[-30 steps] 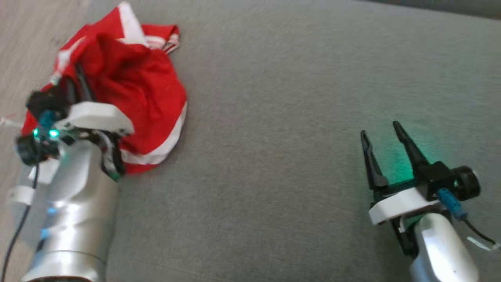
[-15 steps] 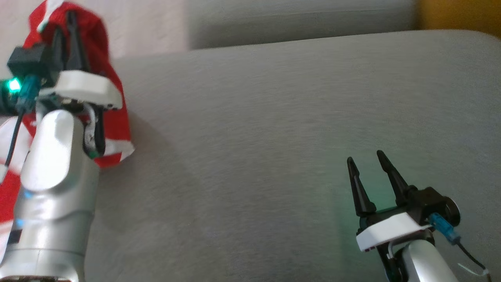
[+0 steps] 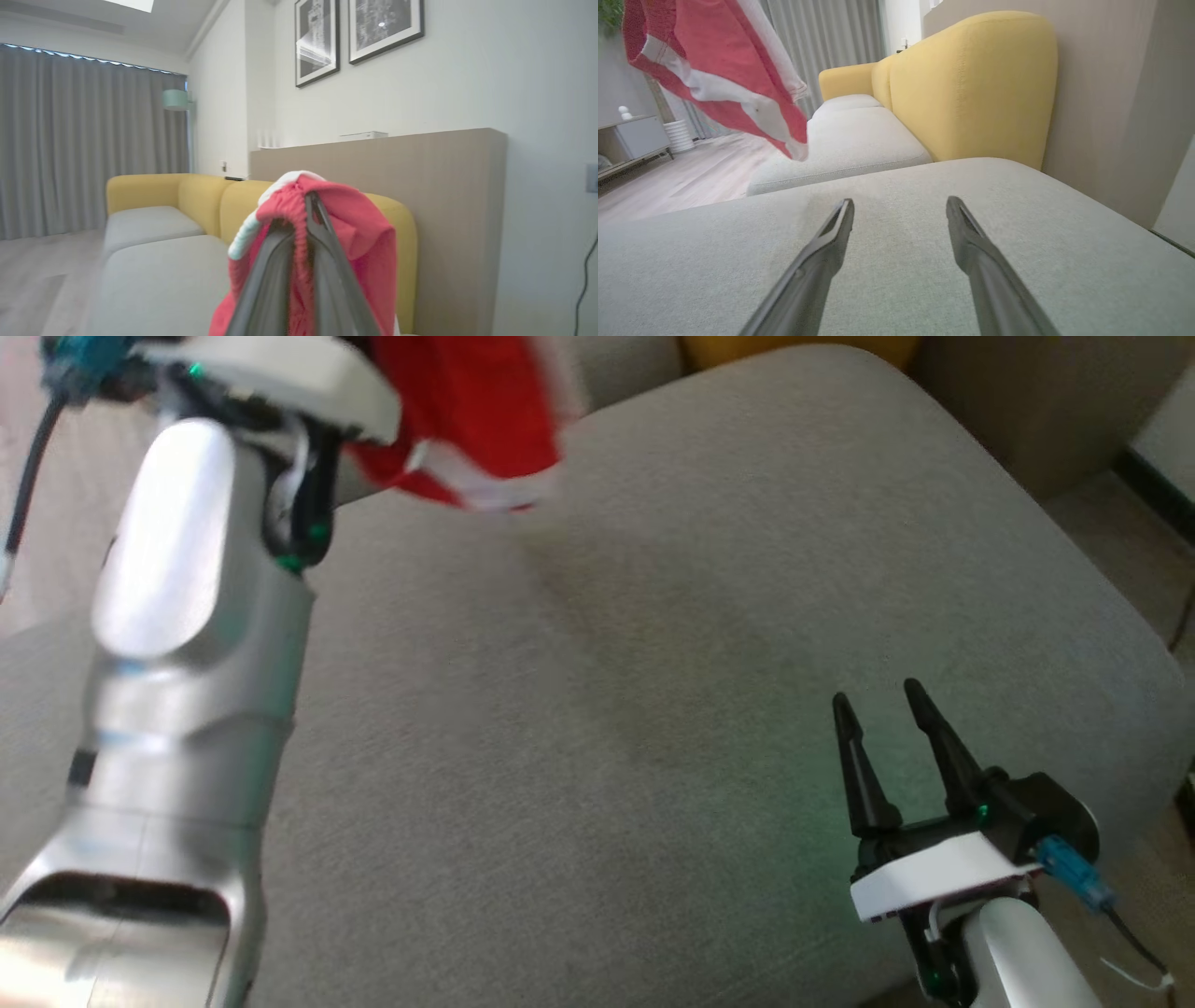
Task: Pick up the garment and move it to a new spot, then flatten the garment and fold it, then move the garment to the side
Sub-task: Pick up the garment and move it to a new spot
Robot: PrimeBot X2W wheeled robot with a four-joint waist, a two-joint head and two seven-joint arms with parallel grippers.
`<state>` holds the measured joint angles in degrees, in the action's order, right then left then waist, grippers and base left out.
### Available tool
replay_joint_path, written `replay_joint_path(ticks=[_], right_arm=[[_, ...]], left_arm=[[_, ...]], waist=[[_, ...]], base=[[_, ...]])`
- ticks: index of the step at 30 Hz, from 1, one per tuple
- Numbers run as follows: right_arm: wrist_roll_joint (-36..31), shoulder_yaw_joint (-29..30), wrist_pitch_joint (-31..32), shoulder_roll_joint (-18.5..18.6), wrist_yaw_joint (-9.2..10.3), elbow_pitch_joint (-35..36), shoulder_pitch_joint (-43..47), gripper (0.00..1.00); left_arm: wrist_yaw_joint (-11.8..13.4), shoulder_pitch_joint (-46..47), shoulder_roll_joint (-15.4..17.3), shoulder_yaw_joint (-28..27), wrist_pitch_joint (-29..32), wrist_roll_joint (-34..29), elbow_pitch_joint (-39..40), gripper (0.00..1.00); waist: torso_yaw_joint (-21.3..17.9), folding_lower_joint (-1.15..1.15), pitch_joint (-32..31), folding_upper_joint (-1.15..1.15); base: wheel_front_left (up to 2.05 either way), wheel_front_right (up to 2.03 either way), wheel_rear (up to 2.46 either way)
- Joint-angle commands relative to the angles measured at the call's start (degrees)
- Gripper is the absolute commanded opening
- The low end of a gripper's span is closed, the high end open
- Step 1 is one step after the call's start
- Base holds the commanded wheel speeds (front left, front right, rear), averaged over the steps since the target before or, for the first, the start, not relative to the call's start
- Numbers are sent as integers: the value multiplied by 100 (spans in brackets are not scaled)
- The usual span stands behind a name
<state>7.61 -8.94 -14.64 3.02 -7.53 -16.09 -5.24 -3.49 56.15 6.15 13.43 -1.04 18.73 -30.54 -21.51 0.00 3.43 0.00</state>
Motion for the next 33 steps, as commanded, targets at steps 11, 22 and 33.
replay_joint_path(ticks=[11, 22, 33], right_arm=[[187, -156, -36, -13, 4, 241, -258, 100], [-12, -216, -36, -14, 4, 23, -80, 100], [-197, 212, -36, -14, 4, 99, 487, 100]], left_arm=[[-386, -1403, -164, 1358, -227, 298, -619, 0], [-17, -3418, -321, 1862, -1373, 714, -1075, 100], [964, -5499, -326, 363, -1395, 232, 1976, 100]], waist=[[330, 0, 373, 0], [929, 0, -49, 0], [1750, 0, -724, 0]], base=[[0, 0, 0], [0, 0, 0], [0, 0, 0]])
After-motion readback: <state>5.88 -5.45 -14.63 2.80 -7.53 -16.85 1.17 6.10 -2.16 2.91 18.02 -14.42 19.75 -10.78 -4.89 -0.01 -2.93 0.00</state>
